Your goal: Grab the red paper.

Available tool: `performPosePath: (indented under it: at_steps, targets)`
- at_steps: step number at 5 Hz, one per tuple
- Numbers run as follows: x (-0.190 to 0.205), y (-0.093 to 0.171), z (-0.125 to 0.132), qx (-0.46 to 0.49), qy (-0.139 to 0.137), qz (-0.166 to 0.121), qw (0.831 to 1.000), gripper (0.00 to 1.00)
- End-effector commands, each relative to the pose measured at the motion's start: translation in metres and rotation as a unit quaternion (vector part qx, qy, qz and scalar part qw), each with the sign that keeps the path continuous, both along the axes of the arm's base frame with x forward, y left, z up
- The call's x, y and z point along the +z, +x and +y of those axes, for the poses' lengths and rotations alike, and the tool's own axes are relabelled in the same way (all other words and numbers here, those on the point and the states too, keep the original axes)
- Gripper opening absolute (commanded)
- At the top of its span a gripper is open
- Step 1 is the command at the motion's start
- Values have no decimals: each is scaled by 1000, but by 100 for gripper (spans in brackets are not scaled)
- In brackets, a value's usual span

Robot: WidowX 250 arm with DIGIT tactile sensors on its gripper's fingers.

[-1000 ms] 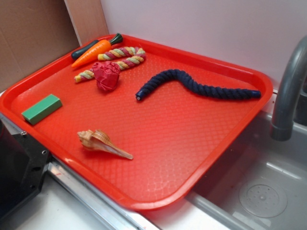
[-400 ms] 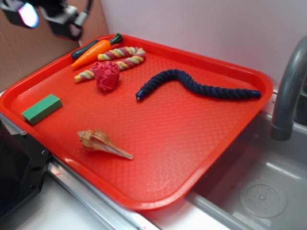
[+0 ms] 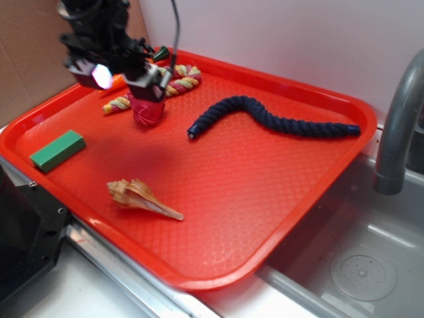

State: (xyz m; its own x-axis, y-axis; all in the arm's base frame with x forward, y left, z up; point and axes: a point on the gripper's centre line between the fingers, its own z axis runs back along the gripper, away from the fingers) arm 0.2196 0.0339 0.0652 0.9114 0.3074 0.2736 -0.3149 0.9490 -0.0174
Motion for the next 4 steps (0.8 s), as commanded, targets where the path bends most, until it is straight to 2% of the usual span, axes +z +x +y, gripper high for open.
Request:
performPosePath:
  at_steps: [1, 2, 3, 4]
  targets:
    - [-42, 43, -7, -33, -6, 4, 999, 100]
    - [-48, 49, -9, -23, 49, -7, 999, 0]
    - [-48, 42, -7, -22, 55, -7, 998, 0]
    - [-3, 30, -8, -34, 63, 4, 997, 0]
